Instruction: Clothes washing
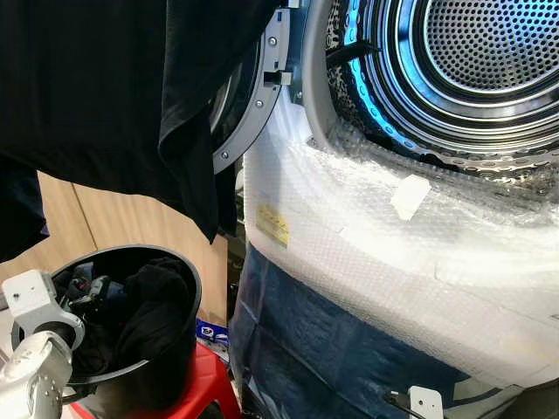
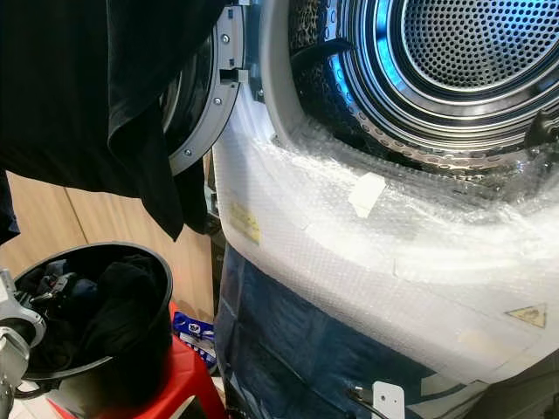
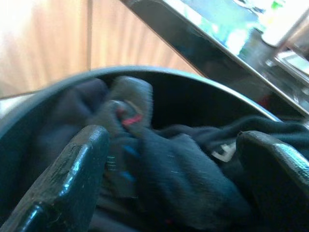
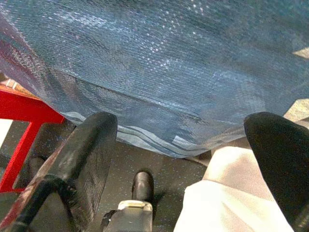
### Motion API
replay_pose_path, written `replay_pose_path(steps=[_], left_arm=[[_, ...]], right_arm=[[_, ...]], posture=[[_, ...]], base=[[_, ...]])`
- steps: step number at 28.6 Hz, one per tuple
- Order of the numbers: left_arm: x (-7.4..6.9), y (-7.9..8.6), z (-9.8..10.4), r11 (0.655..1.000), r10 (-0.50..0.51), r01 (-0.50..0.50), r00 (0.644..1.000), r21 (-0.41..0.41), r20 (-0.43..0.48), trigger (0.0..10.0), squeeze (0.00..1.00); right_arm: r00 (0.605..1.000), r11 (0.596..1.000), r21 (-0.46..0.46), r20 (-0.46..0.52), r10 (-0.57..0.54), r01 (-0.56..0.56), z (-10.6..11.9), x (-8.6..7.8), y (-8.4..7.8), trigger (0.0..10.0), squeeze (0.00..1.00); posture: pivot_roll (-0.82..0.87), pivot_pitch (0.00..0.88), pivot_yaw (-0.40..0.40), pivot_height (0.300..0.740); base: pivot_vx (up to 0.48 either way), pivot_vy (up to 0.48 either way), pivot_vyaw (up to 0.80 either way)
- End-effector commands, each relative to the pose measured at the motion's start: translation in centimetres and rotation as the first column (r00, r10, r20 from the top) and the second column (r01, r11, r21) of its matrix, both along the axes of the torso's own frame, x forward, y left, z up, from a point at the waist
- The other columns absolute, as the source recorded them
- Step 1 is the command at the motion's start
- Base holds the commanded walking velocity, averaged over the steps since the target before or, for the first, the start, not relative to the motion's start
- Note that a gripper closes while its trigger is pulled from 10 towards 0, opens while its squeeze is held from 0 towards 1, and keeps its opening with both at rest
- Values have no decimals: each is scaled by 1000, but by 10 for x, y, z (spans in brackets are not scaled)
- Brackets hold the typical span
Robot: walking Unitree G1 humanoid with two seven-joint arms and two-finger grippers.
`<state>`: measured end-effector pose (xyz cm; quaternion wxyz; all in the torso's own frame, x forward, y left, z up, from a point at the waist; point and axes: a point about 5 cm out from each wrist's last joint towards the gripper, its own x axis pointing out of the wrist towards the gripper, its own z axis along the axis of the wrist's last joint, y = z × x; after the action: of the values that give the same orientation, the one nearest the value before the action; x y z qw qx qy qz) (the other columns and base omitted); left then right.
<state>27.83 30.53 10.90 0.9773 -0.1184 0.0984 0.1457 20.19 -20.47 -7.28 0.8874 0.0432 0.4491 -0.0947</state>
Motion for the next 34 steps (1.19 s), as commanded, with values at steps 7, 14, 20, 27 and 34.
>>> replay_pose_path(steps=[7,14,20,27,34], left_arm=[[11,-15,-18,992,-113,121,980,36,-163,10000,1000],[6,-28,-37,986,-153,164,954,21,-258,10000,0],[0,-25,-40,992,-123,129,951,3,-285,10000,0],[-16,5,-43,981,164,-187,933,-42,-321,10000,0],[-16,15,-37,965,247,-261,924,-8,-293,0,0]], right_arm=[[1000,1000,-5,6,15,-15,2,4,1,10000,0],[1000,1000,2,-1,23,-23,1,2,3,10000,0],[1000,1000,16,-2,26,-26,0,2,5,10000,0],[1000,999,33,-5,31,-31,-1,0,9,10000,0],[999,999,30,-5,39,-39,-1,1,10,10000,0]], posture=[[46,0,-113,740],[48,0,-113,740],[48,0,-111,740],[58,0,-108,740],[63,0,-110,740]], base=[[0,0,0],[0,0,0],[0,0,0],[0,0,0],[0,0,0]])
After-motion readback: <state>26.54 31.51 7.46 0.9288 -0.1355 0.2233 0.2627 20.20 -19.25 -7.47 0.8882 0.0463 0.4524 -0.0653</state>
